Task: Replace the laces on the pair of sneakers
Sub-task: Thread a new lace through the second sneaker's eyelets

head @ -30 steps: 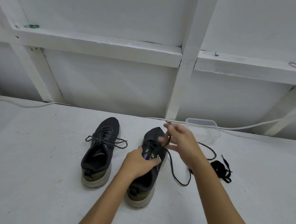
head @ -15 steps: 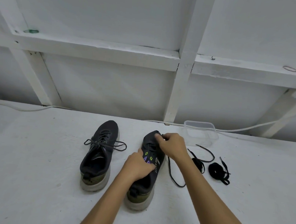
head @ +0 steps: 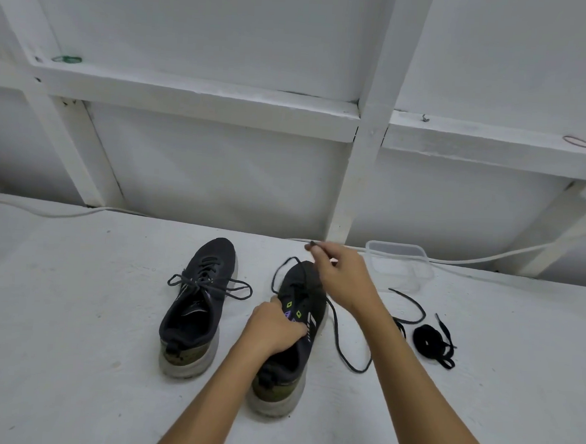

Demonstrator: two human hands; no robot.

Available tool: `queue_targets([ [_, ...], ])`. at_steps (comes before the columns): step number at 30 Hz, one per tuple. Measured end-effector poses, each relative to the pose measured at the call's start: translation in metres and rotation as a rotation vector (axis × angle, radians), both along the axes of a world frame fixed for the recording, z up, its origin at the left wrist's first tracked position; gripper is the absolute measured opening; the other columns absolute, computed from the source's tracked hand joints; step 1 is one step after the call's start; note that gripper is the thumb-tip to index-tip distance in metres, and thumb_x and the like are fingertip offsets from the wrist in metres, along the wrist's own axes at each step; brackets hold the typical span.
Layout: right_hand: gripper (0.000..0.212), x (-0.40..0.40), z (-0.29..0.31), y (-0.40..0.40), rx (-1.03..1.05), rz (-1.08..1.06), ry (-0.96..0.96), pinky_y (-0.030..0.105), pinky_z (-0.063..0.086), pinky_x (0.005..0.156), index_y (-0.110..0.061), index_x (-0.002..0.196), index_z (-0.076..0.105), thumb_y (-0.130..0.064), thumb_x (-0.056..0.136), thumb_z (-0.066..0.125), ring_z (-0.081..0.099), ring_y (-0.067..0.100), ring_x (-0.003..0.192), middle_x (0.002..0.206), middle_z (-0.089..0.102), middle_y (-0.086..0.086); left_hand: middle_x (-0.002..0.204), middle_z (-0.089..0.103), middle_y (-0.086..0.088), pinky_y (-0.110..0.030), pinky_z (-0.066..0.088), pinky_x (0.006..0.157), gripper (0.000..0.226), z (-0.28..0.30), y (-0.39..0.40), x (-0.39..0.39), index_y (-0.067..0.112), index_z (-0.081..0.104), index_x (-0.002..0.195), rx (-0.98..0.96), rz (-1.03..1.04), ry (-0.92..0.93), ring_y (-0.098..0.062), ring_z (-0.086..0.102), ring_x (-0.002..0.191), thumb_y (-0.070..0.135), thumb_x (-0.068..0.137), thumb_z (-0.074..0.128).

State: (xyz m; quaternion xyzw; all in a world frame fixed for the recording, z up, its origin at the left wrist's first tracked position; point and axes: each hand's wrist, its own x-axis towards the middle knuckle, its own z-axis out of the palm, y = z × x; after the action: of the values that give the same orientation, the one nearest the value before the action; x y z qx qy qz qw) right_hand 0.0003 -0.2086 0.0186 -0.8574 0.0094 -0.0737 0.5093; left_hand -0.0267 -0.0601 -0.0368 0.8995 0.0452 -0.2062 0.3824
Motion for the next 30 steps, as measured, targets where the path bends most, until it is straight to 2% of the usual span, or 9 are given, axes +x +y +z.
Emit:
queue_targets([
  [3,0.021,-0.009,0.036,-0.003,0.252,-0.023,-0.193,0.012,0.036,0.055,-0.027,0.104,0.074,-0.017,0.103,0.056,0.043,0.0,0.054,0.058,0.056,-0.022,0.12,0.061,-0.007,-0.028,0.048,0.083,0.048,-0.001,-0.001,0.001,0.012,0.054,0.124,0.005,-0.009,0.008,-0.023,0.056,0.109,0.033,0.083,0.066],
  [7,0.022,-0.018,0.092,-0.02,0.45,-0.06,-0.477,0.024,0.027,0.051,-0.027,0.107,0.074,-0.017,0.103,0.055,0.035,0.013,0.057,0.064,0.049,-0.011,0.121,0.06,-0.007,-0.025,0.043,0.079,0.046,-0.001,0.0,0.0,0.012,0.054,0.123,-0.008,-0.003,0.016,-0.022,0.056,0.109,0.032,0.083,0.066],
  [10,0.014,-0.024,0.096,-0.036,0.141,-0.029,-0.435,0.012,0.037,0.052,-0.03,0.098,0.078,-0.028,0.098,0.064,0.046,-0.001,0.052,0.062,0.061,-0.011,0.118,0.061,-0.005,-0.025,0.042,0.078,0.045,-0.001,0.0,0.001,0.013,0.055,0.121,-0.011,0.0,0.014,-0.021,0.055,0.107,0.032,0.083,0.067],
  [12,0.014,-0.024,0.069,-0.036,-0.24,0.006,-0.173,0.016,0.045,0.06,-0.027,0.097,0.08,-0.035,0.094,0.069,0.054,-0.002,0.059,0.071,0.069,-0.008,0.114,0.061,-0.004,-0.025,0.042,0.076,0.042,-0.001,0.0,0.0,0.014,0.055,0.117,-0.013,-0.001,0.009,-0.02,0.055,0.101,0.032,0.081,0.067],
  [14,0.02,-0.027,0.033,-0.029,-0.476,0.08,0.079,0.026,0.054,0.08,-0.028,0.106,0.079,-0.038,0.091,0.071,0.065,0.005,0.081,0.091,0.076,-0.009,0.112,0.061,-0.004,-0.025,0.041,0.074,0.042,-0.001,0.0,0.0,0.015,0.056,0.115,-0.014,0.006,0.004,-0.02,0.055,0.099,0.033,0.08,0.068],
  [16,0.022,-0.033,-0.001,-0.017,-0.506,0.14,0.178,0.032,0.053,0.09,-0.031,0.111,0.077,-0.037,0.091,0.072,0.066,0.013,0.101,0.108,0.075,-0.01,0.112,0.061,-0.004,-0.025,0.041,0.074,0.043,0.0,-0.001,-0.001,0.016,0.055,0.115,0.0,0.007,0.002,-0.021,0.055,0.099,0.035,0.079,0.069],
  [18,0.024,-0.035,-0.026,-0.007,-0.509,0.137,0.173,0.032,0.051,0.088,-0.034,0.115,0.075,-0.037,0.092,0.069,0.064,0.015,0.107,0.113,0.072,-0.009,0.113,0.061,-0.006,-0.025,0.041,0.07,0.045,0.001,-0.001,-0.001,0.015,0.054,0.117,0.001,0.007,0.006,-0.022,0.056,0.101,0.035,0.079,0.068],
  [22,0.025,-0.031,-0.05,0.005,-0.612,0.074,0.082,0.028,0.038,0.07,-0.038,0.117,0.073,-0.038,0.094,0.065,0.061,0.021,0.101,0.104,0.067,-0.005,0.115,0.061,-0.007,-0.026,0.043,0.072,0.047,0.002,-0.001,-0.002,0.012,0.053,0.118,-0.013,0.016,0.015,-0.024,0.058,0.106,0.035,0.08,0.067],
  [30,0.022,-0.027,-0.06,0.006,-0.54,-0.003,-0.034,0.027,0.039,0.068,-0.033,0.114,0.072,-0.032,0.093,0.065,0.062,0.018,0.095,0.1,0.068,-0.008,0.113,0.059,-0.006,-0.027,0.042,0.073,0.046,0.003,-0.001,-0.001,0.012,0.053,0.117,0.0,0.008,0.015,-0.023,0.057,0.105,0.036,0.08,0.069],
])
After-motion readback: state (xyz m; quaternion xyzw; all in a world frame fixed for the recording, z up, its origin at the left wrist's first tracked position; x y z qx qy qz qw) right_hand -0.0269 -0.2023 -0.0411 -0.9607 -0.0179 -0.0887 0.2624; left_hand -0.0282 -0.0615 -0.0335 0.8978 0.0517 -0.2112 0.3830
